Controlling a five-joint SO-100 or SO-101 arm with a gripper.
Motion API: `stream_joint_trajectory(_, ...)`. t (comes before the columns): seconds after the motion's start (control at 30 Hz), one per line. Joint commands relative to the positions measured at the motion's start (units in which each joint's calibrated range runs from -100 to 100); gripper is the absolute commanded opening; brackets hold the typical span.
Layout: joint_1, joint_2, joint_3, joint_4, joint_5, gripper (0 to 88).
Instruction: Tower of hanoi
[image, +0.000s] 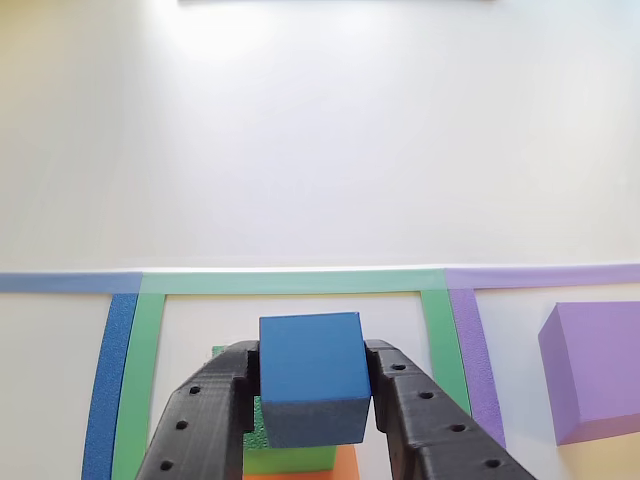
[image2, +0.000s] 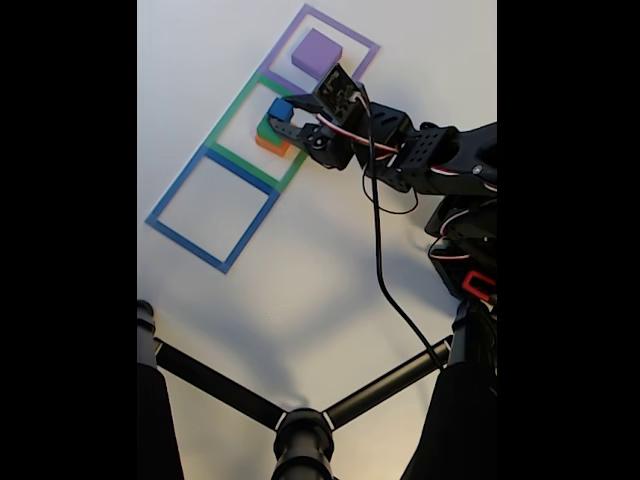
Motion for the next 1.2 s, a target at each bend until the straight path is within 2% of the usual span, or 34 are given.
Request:
stream_joint_trajectory(0.0,-1.0,0.8,-1.5,-3.0,0.4,5.5)
stream_joint_trajectory(0.3,-1.3,2.7,-1.7,-4.6,0.4,5.8)
stream_joint_trajectory(0.6,-1.6,3.9,-1.1,-6.1,0.4,10.1)
stream_joint_trajectory(1.0,-1.8,3.4,-0.8,-7.4,0.4,20.9)
stream_joint_trajectory(1.17,-1.6,-2.5,-2.8,-1.7,0.4,21.3)
